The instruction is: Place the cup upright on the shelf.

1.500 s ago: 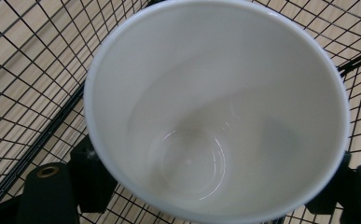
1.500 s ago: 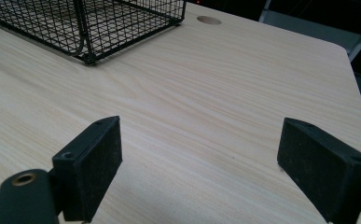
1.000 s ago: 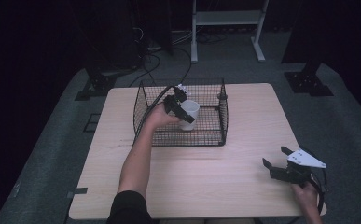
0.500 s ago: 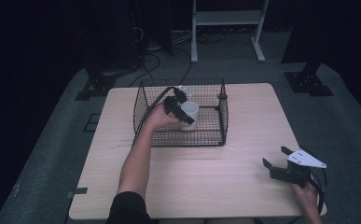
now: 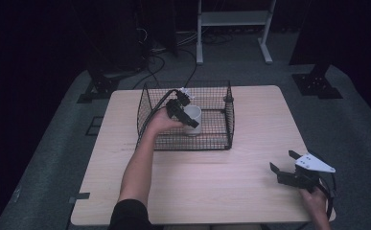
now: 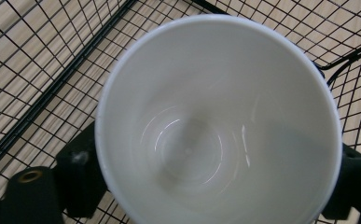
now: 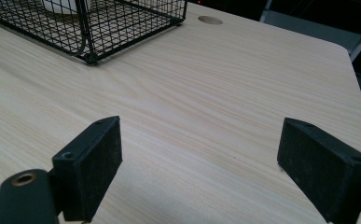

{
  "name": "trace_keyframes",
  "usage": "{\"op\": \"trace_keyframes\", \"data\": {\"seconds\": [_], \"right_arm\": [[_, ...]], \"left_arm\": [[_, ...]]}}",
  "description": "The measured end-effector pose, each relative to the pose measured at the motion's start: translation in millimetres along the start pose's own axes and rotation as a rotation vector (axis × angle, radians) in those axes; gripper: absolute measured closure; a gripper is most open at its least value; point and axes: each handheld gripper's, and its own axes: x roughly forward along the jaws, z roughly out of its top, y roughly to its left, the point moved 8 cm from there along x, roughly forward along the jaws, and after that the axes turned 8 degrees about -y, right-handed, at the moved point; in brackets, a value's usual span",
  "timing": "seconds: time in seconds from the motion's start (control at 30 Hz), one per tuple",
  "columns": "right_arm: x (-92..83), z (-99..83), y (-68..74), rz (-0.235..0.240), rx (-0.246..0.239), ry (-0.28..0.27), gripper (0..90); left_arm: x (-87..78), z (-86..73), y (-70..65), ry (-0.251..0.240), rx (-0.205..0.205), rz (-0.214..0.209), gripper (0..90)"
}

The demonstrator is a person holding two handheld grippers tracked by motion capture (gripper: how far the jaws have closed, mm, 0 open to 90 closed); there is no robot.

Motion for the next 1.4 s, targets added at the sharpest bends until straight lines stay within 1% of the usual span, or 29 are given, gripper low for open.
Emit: {"op": "trace_keyframes", "data": {"seconds": [0.03,0.07,0.1,0.17,0.2,0.3,0.37,0.4,0.43,0.47,0.57,0.63,0.67,0.7,0.73,0.8,0.87,0.9,0.93,1.03,1.1,1.17,1.23,1.4], "right_arm": [[0.0,0.0,0.0,0.0,0.0,0.0,13.1],[0.1,0.0,0.1,0.001,-0.001,0.001,13.1],[0.1,0.0,0.1,0.001,-0.001,0.001,13.1],[0.1,0.0,0.3,0.002,-0.004,0.0,13.1],[0.2,0.1,0.4,0.002,-0.004,0.0,13.1],[0.1,0.1,0.4,0.003,-0.003,-0.001,13.1],[0.1,0.1,0.3,0.003,-0.003,-0.001,13.1],[0.1,0.1,0.3,0.003,-0.002,-0.001,13.1],[-0.1,0.0,0.2,0.002,0.0,0.0,13.1],[-0.1,0.0,0.2,0.002,0.0,0.0,13.1],[0.1,0.0,-0.2,0.001,0.002,0.0,13.1],[0.1,-0.1,-0.4,-0.001,0.004,0.001,13.1],[0.0,0.0,-0.6,-0.002,0.005,0.001,13.1],[0.0,0.0,-0.6,-0.002,0.005,0.001,13.1],[-0.1,-0.1,-0.6,-0.002,0.005,0.001,13.1],[-0.3,-0.1,-0.6,-0.002,0.005,0.0,13.1],[-0.5,-0.1,-0.6,-0.002,0.006,0.001,13.1],[-0.5,-0.1,-0.6,-0.002,0.006,0.0,13.1],[-0.6,-0.2,-0.6,-0.002,0.005,0.001,13.1],[-0.3,-0.1,-0.3,-0.001,0.004,0.001,13.1],[-0.2,-0.2,-0.3,-0.001,0.003,0.002,13.1],[-0.2,-0.2,-0.3,-0.002,0.002,0.002,13.1],[-0.1,-0.2,-0.3,-0.002,0.002,0.003,13.1],[0.1,-0.3,-0.6,-0.005,0.003,0.004,13.1]], "left_arm": [[-0.4,0.1,-0.1,0.001,0.004,0.001,14.1],[-0.9,-0.1,-2.2,0.003,-0.002,-0.007,10.9],[-0.9,-0.1,-2.2,0.003,-0.002,-0.007,9.8],[-3.1,0.3,-3.1,0.002,-0.002,-0.003,8.9],[-6.5,2.2,-3.8,-0.005,0.006,0.005,7.8],[-10.2,4.4,-5.7,-0.014,0.008,0.002,7.7],[-12.7,5.5,-6.9,-0.015,0.022,0.011,7.6],[-14.3,6.3,-7.7,-0.023,0.018,0.008,7.4],[-16.7,7.5,-8.1,-0.032,0.023,0.015,7.2],[-16.7,7.5,-8.1,-0.032,0.023,0.015,6.4],[-19.2,8.7,-12.1,-0.037,0.03,0.002,6.1],[-21.7,10.4,-13.4,-0.046,0.033,0.013,6.1],[-22.7,11.2,-14.2,-0.051,0.031,0.011,6.1],[-24.1,11.9,-15.2,-0.054,0.035,0.011,6.1],[-26.1,12.7,-16.0,-0.055,0.044,0.021,6.1],[-29.5,13.8,-17.0,-0.06,0.045,0.026,6.1],[-32.9,13.5,-17.2,-0.055,0.052,0.035,6.1],[-34.6,13.7,-17.6,-0.059,0.051,0.033,6.1],[-38.1,14.6,-19.2,-0.088,0.046,0.029,6.1],[-42.9,12.0,-19.8,-0.086,0.052,0.043,6.1],[-45.9,10.0,-20.6,-0.09,0.053,0.043,6.1],[-49.3,8.5,-22.9,-0.105,0.051,0.041,6.1],[-53.3,6.7,-24.7,-0.111,0.06,0.048,6.1],[-59.3,4.7,-30.6,-0.123,0.065,0.044,6.1]]}}
